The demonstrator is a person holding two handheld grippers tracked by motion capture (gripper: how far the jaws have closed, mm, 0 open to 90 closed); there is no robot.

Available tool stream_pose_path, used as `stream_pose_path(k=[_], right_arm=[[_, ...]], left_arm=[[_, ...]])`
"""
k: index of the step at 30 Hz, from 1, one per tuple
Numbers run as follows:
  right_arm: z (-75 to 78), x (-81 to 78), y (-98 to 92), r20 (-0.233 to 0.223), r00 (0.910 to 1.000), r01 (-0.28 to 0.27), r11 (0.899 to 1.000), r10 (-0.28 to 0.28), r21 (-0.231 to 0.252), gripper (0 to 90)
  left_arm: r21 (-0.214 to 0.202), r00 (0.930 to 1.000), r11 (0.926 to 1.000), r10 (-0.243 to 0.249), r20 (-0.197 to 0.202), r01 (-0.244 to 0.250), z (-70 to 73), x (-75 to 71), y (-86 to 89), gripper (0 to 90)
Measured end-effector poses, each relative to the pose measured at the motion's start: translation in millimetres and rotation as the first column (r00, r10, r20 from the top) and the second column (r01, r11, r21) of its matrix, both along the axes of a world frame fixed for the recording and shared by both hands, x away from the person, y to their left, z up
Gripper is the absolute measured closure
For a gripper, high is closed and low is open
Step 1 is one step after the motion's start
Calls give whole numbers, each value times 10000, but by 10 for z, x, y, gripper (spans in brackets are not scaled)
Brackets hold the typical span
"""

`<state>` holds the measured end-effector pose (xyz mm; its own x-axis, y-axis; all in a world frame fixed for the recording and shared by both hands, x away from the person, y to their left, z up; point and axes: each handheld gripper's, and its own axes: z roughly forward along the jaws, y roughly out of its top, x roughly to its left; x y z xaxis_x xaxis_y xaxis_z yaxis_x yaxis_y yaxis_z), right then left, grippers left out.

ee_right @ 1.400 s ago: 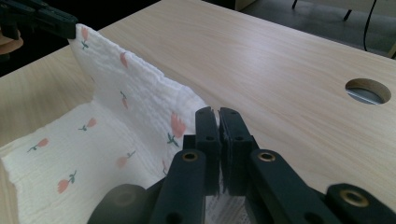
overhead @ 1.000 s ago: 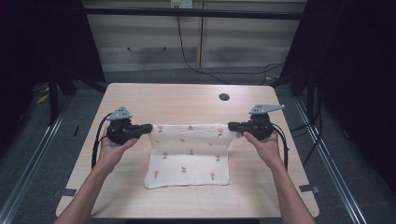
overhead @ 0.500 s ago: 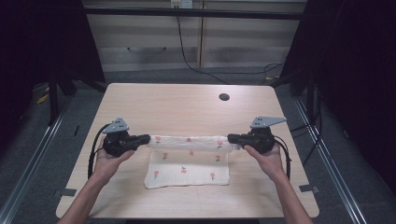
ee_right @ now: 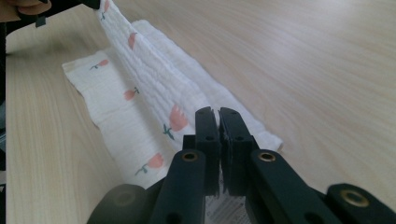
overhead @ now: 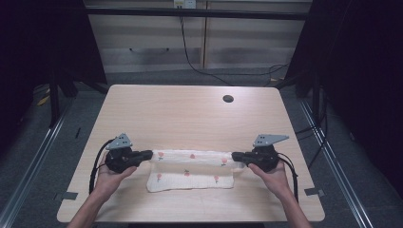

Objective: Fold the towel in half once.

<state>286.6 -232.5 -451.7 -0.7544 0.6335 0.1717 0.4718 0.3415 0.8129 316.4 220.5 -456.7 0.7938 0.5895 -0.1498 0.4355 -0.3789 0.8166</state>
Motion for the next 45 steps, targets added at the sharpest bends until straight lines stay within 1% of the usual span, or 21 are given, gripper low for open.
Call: stream_pose_path(k=[2, 4, 9, 10, 12, 13, 15, 17, 20, 24, 26, 29, 30, 34, 35, 37, 38, 39, 41, 44, 45], right_arm=[[-86, -26, 8, -182, 9998, -10, 9999, 8, -123, 872], [-103, -35, 7, -187, 9998, -12, 9999, 10, -108, 872], [-130, -140, 28, -310, 9993, -216, 9992, 205, -336, 870], [-136, -166, 34, -344, 9991, -263, 9989, 250, -387, 869], [-142, -185, 37, -382, 9989, -281, 9989, 266, -387, 868], [-165, -235, 39, -508, 9982, -345, 9986, 324, -400, 865], [-182, -255, 37, -522, 9981, -358, 9985, 336, -421, 864], [-248, -310, 35, -729, 9967, -376, 9985, 345, -405, 856], [-284, -329, 34, -820, 9960, -382, 9983, 345, -440, 851], [-314, -366, 14, -916, 9954, -316, 9986, 276, -420, 834], [-338, -383, 21, -1007, 9944, -371, 9983, 324, -446, 814], [-357, -398, 41, -1066, 9935, -454, 9976, 396, -527, 800], [-358, -406, 51, -1154, 9925, -466, 9974, 400, -550, 782], [-349, -449, 65, -1173, 9923, -473, 9973, 406, -555, 740], [-335, -465, 66, -1195, 9922, -435, 9973, 361, -598, 734], [-306, -489, 57, -1086, 9931, -490, 9977, 436, -475, 708], [-290, -493, 52, -1130, 9927, -464, 9979, 410, -455, 704], [-290, -493, 52, -1130, 9927, -464, 9979, 410, -455, 704], [-265, -471, 41, -1012, 9942, -433, 9976, 377, -538, 682], [-230, -357, 2, -971, 9952, -148, 9989, 104, -455, 683], [-224, -315, 2, -934, 9956, -112, 9987, 65, -494, 687]], left_arm=[[56, 10000, 10000, -63, -75, 64, -38, -33, -8, 859], [264, 9998, 9995, -161, -75, 163, -59, -73, -8, 859], [377, 9988, 9983, -436, -204, 443, -94, -189, 2, 857], [492, 9983, 9972, -544, -224, 555, -119, -237, -5, 855], [507, 9977, 9966, -635, -253, 647, -137, -263, -8, 855], [638, 9973, 9954, -707, -218, 720, -154, -284, -8, 853], [664, 9956, 9941, -836, -417, 863, -206, -321, -10, 852], [793, 9937, 9924, -883, -685, 937, -296, -337, -20, 848], [908, 9922, 9908, -925, -841, 1001, -338, -358, -36, 843], [917, 9910, 9902, -971, -923, 1055, -358, -382, -29, 829], [1014, 9899, 9887, -1002, -1001, 1103, -370, -406, -14, 810], [1067, 9909, 9879, -1036, -865, 1126, -364, -435, -3, 781], [1060, 9904, 9878, -1045, -907, 1140, -363, -453, 11, 773], [980, 9910, 9899, -927, -969, 1021, -357, -483, 73, 734], [868, 9913, 9915, -882, -976, 967, -348, -485, 96, 715], [604, 9923, 9950, -729, -1004, 792, -335, -477, 140, 706], [601, 9935, 9961, -585, -980, 646, -329, -456, 169, 702], [431, 9934, 9980, -412, -1071, 460, -326, -432, 193, 702], [180, 9933, 9995, -240, -1128, 262, -309, -384, 219, 699], [215, 9941, 9995, -196, -1070, 220, -288, -314, 175, 702], [341, 9942, 9990, -255, -1045, 292, -288, -283, 142, 708]])
